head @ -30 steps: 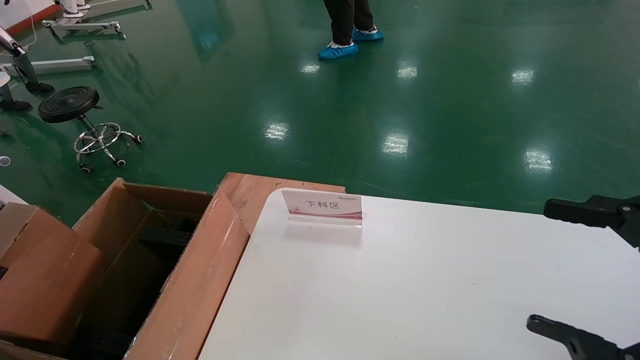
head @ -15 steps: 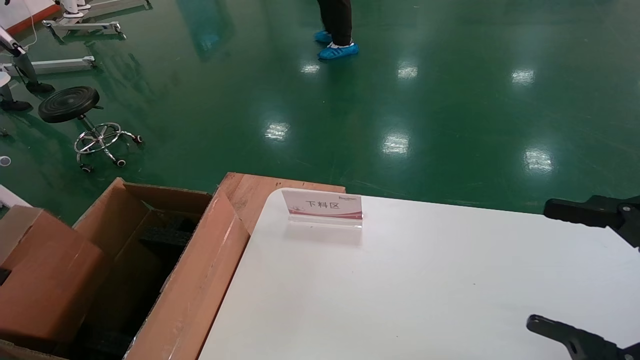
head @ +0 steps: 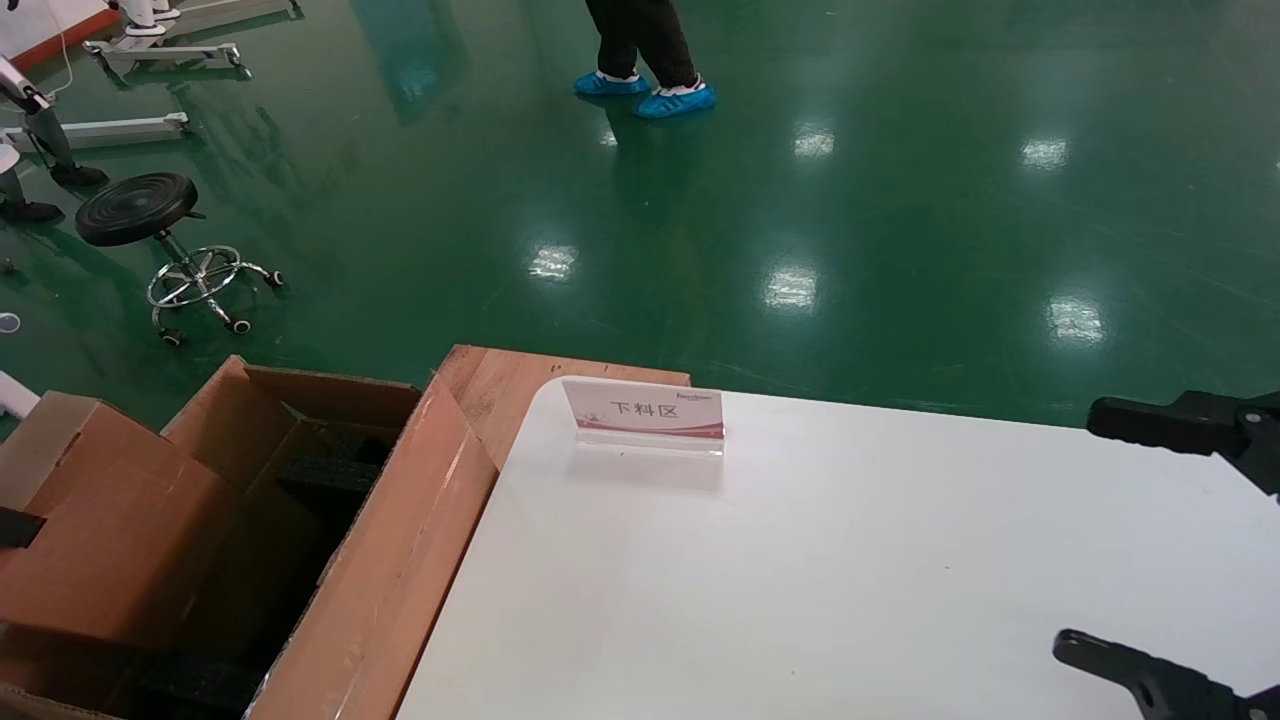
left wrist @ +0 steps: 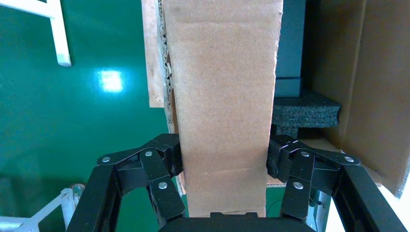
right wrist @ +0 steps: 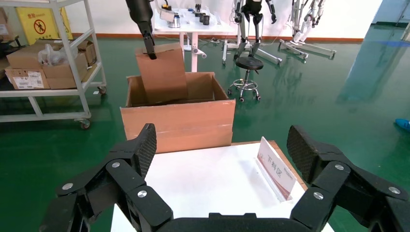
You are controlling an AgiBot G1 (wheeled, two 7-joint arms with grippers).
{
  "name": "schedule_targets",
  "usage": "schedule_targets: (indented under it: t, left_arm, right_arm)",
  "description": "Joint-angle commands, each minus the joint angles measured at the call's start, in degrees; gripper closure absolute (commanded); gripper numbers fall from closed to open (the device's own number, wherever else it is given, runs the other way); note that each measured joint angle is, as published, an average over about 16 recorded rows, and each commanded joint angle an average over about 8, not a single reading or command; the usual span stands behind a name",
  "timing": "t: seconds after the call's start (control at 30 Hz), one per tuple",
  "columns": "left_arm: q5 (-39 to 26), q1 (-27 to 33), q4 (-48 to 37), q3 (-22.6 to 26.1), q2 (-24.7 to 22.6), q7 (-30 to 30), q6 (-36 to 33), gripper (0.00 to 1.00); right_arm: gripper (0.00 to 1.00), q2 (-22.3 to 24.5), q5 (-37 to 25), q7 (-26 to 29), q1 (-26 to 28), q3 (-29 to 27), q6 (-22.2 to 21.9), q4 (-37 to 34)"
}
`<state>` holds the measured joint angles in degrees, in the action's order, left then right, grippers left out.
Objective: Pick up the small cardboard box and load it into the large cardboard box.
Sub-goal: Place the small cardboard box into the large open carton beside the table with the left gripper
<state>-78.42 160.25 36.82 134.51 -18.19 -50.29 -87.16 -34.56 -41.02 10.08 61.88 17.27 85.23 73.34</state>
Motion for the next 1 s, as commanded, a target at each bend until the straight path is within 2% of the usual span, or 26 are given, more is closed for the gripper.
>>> schedule_targets:
  t: [0.03, 0.63, 0.67, 0.7, 0.9, 0.93, 1.0]
  left_arm:
    - [0.5, -0.8, -0.3, -0.2, 0.0, 0.3, 0.6, 1.00]
    - [8.2, -13.7, -9.1, -0.9, -3.0, 4.8, 6.1, 1.00]
    - [8.5, -14.4, -9.6, -0.9, -3.3, 5.0, 6.1, 0.96]
    - [8.8, -15.1, -10.2, -1.0, -3.5, 5.3, 6.2, 0.84]
    - [10.0, -17.9, -12.4, -1.0, -4.9, 6.0, 6.5, 0.10]
    - [10.0, -18.2, -12.6, -1.0, -5.0, 6.1, 6.5, 0.01]
    - [10.0, -18.2, -12.6, -0.9, -5.0, 6.1, 6.5, 0.00]
  right_arm:
    - [0.00, 0.0, 0.0, 0.0, 0.0, 0.0, 0.0, 0.0]
    - [0.00, 0.0, 0.0, 0.0, 0.0, 0.1, 0.0, 0.0]
    - [0.00, 0.0, 0.0, 0.0, 0.0, 0.1, 0.0, 0.0]
    - [0.00, 0.0, 0.0, 0.0, 0.0, 0.1, 0.0, 0.0]
    - [0.00, 0.0, 0.1, 0.0, 0.0, 0.1, 0.0, 0.0]
    - [0.00, 0.0, 0.1, 0.0, 0.0, 0.1, 0.0, 0.0]
    - [0.00, 0.0, 0.1, 0.0, 0.0, 0.1, 0.0, 0.0]
